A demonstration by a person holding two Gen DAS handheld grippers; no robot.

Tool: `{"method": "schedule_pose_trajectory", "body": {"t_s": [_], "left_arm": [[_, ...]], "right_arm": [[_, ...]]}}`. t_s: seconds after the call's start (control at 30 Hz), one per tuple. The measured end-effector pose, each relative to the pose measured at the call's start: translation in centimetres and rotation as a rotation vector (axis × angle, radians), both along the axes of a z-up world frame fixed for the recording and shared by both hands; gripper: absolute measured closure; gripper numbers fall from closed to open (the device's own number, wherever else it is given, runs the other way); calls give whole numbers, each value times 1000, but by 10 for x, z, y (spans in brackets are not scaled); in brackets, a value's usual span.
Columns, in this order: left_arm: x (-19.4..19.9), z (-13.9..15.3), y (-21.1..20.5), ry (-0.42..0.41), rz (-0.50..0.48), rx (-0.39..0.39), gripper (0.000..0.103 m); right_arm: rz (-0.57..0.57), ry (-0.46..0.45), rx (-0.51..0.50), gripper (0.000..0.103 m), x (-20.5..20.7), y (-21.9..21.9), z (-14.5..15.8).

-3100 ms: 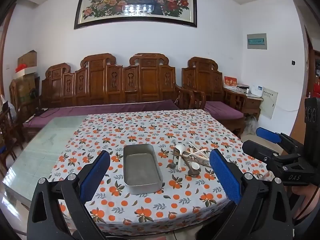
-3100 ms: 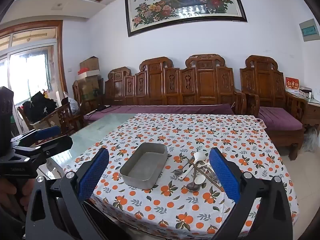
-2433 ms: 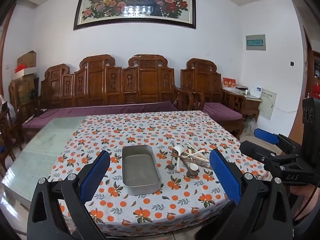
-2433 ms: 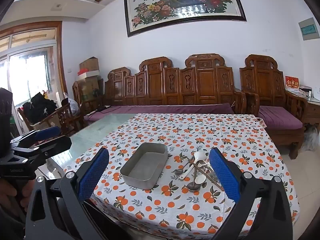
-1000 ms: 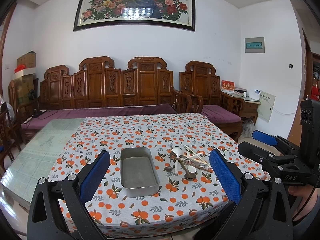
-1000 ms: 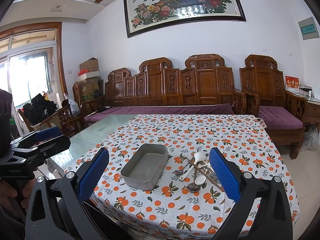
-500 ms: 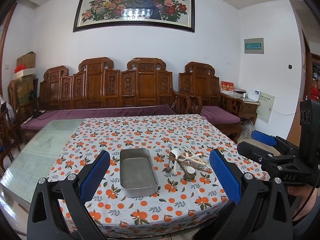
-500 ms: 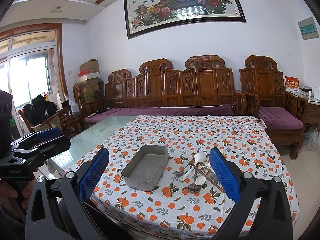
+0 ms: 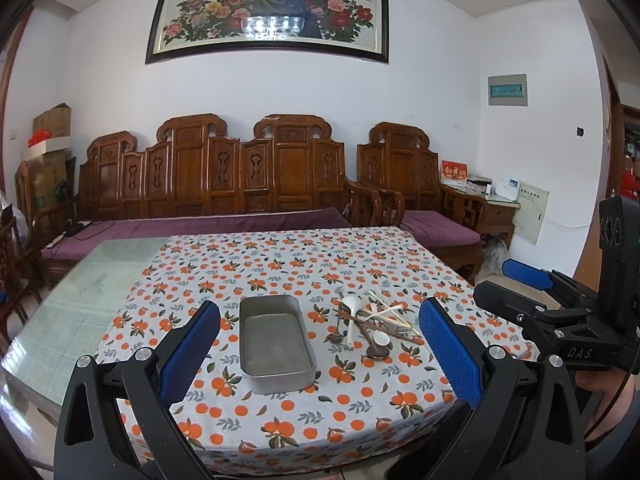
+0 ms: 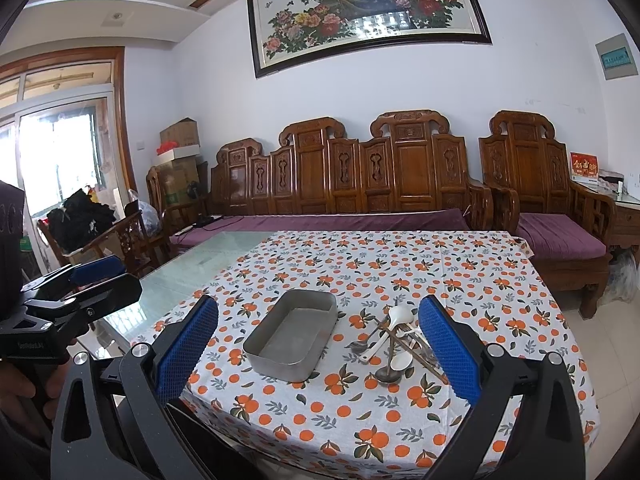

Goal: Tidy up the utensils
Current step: 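Move both tools forward toward the utensil pile beside the grey tray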

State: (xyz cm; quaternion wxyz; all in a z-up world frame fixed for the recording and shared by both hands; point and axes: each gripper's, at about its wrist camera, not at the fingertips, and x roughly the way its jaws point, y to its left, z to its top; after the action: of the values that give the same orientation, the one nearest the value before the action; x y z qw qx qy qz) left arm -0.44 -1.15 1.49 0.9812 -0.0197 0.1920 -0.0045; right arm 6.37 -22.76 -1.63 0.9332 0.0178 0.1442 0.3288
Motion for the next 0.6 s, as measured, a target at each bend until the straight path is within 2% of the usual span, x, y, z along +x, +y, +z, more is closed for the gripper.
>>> {"method": "schedule_pose_trajectory", "body": {"t_s": [0.3,0.6], "left_arm": [[12,-20,8,52,-2,-11,7],[38,-42,9,120,-23,-11,7]], "right_arm": [[-16,28,-13,3,11,-1,-12],[-31,75,-44,11,37,-3,-32]]}}
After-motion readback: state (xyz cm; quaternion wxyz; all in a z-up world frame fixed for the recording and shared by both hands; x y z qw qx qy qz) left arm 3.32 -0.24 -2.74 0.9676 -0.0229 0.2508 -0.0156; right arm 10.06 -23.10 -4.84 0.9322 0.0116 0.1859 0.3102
